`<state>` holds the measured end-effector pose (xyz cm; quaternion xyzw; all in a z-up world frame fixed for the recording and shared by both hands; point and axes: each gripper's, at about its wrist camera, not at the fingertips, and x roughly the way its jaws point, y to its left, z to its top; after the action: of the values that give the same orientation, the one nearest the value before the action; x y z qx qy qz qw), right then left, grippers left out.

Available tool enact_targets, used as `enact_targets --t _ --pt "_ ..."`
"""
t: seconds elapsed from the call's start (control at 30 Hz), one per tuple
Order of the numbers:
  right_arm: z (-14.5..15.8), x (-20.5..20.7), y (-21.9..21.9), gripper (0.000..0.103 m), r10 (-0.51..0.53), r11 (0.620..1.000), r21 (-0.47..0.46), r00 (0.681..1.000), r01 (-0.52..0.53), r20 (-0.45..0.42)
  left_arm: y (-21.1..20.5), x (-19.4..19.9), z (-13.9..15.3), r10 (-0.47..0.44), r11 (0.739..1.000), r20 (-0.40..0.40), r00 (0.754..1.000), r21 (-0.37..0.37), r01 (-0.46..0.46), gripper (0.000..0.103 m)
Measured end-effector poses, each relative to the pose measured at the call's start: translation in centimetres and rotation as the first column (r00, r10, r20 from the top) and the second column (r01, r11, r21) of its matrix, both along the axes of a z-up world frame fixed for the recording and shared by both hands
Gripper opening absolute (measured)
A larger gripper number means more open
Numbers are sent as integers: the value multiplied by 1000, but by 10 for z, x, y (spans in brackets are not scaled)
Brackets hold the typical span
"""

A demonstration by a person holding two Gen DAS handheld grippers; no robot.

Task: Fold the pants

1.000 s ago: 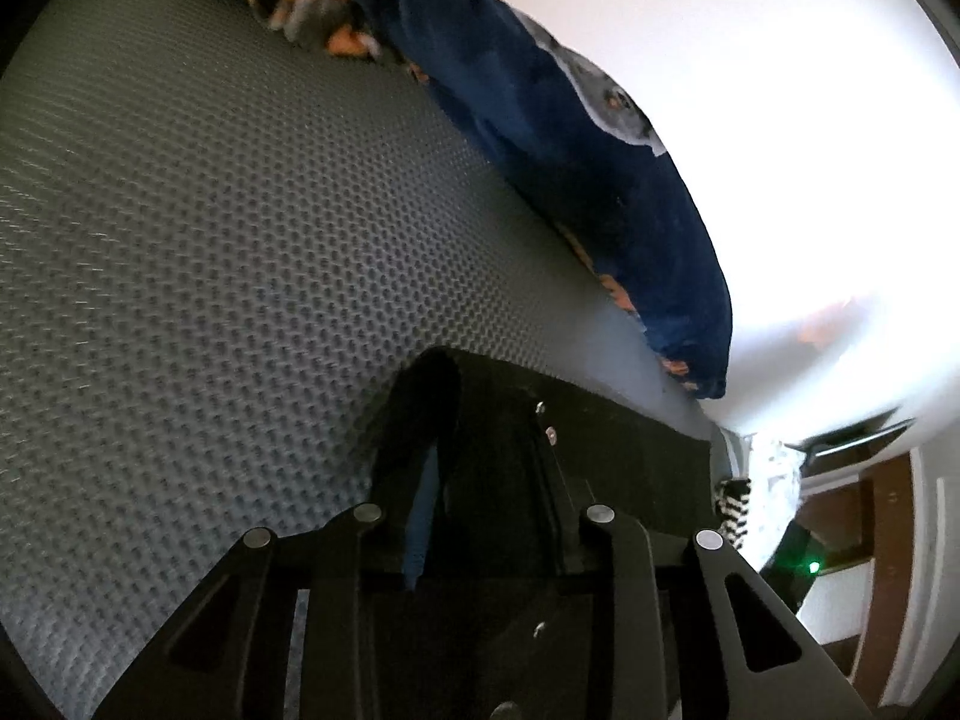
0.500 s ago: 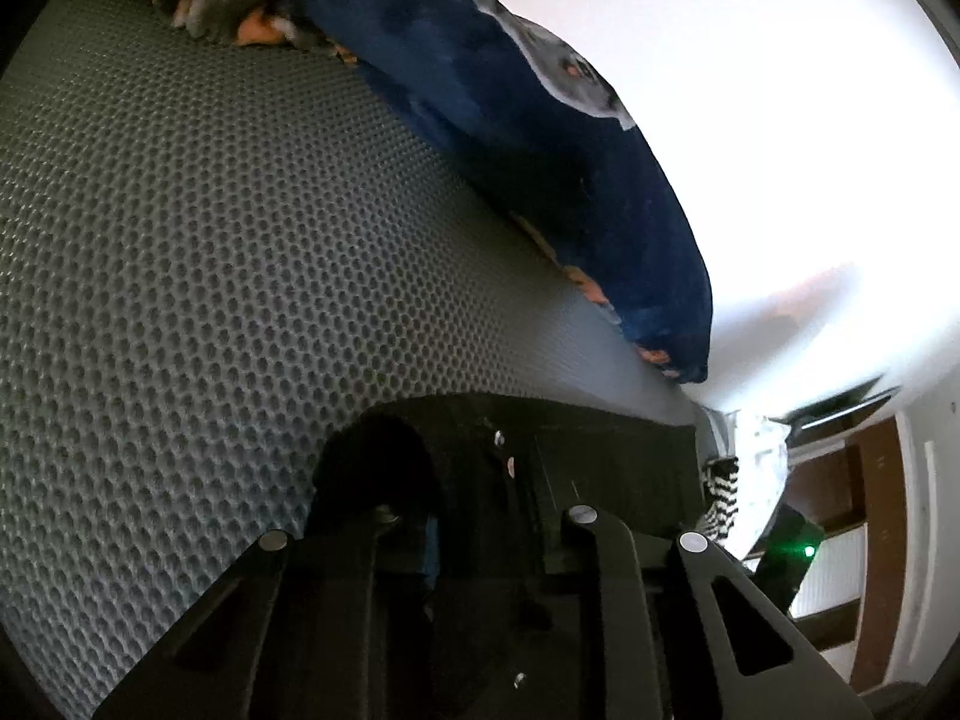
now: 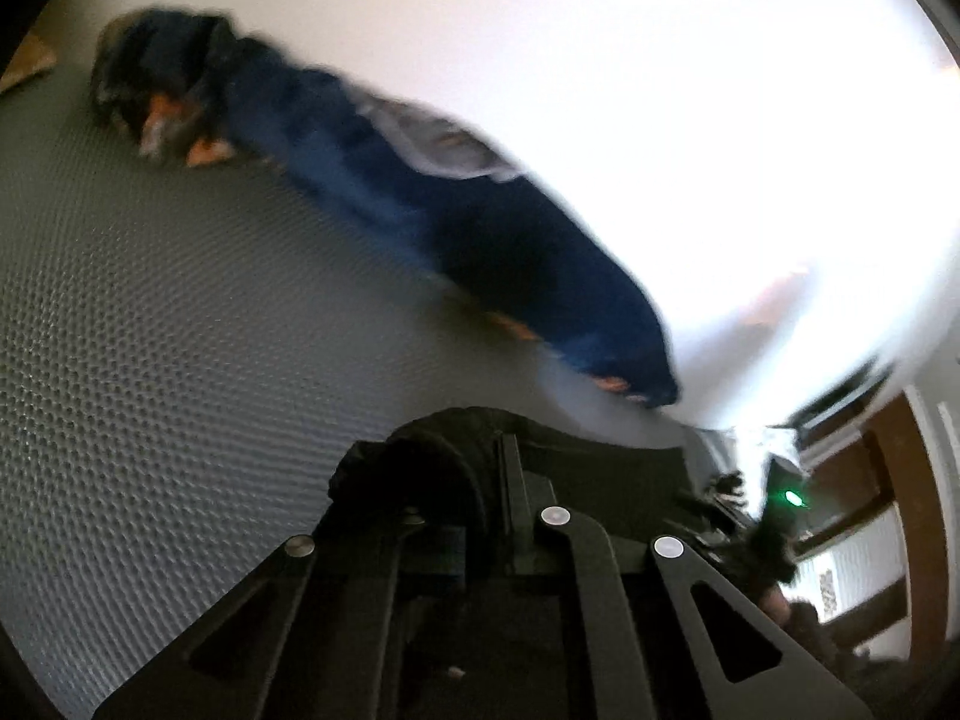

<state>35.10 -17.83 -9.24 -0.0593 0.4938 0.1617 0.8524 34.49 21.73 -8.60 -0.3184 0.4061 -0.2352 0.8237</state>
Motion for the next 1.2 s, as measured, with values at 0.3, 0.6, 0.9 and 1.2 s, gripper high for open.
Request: enact_targets --t 0.3,0.6,0.9,1.2 --pt "21 48 -29 90 264 962 -72 965 -262 11 -8 -52 45 -81 997 112 990 -7 82 7" --pt "9 87 -18 83 511 850 -46 842 -525 -172 -35 -73 61 -104 994 125 987 36 100 7" --pt "-22 102 -12 62 638 753 28 720 -657 -274 -42 -83 68 -89 994 118 989 70 81 7" --pt "-25 100 -50 13 577 799 -11 772 -601 -266 -42 -80 68 -80 993 102 992 94 70 7"
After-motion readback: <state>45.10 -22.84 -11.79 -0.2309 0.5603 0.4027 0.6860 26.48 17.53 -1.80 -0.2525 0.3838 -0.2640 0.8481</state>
